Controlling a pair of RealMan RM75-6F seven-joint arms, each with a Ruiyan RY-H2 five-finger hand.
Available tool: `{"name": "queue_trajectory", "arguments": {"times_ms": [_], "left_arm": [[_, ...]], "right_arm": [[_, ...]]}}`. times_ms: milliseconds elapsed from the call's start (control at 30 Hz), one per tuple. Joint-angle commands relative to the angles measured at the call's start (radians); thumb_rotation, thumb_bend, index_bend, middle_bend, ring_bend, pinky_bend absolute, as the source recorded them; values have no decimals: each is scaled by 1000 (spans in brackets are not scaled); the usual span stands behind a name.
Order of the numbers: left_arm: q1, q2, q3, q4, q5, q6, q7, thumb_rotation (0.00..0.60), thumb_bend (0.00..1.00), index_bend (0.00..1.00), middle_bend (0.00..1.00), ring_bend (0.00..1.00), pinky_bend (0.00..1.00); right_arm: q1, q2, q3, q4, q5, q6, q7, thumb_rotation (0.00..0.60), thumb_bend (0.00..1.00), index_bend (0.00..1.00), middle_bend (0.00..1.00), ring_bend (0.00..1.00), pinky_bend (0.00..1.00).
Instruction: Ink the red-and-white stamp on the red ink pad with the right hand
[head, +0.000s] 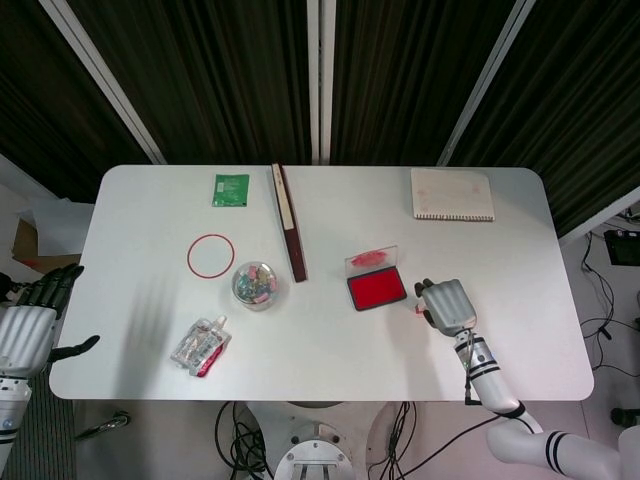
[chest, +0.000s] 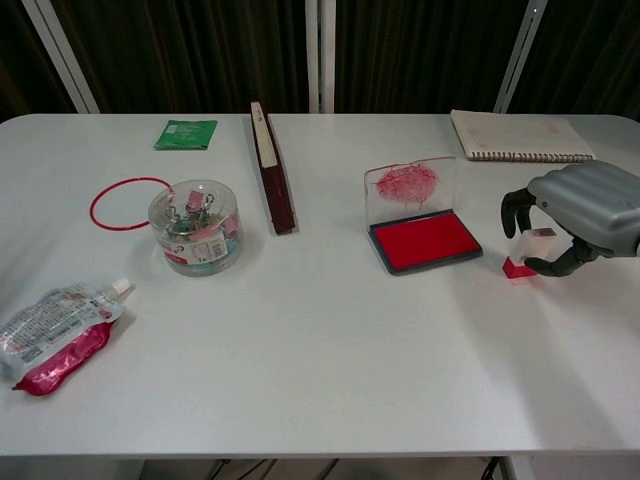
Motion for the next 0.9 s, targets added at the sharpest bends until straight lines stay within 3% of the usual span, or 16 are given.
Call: {"name": "queue_trajectory", "arguments": {"times_ms": [33,367,600,900], "left_arm": [[0,0,0,0,-1,-1,0,553,40,54,82,85,189],[-2,2,-1,0,0,-2,-3,557,40,54,82,85,189],[0,3,0,2,0,0,-7,554,41,54,82,85,189],[2,4,2,7,2,2,-17,555,41,54,82,85,189]], "right_arm": [[1,-2,-3,4,-2,0,3,600,214,476,458,802,995],[4,-9,-1,6,5,7,-3,600,232,536,501,801,995],[6,-15,0,6,13,10,-15,600,336,557,525,802,995],[6,7,8,-28,-5,41,-3,600,359,595,561,802,995]]}}
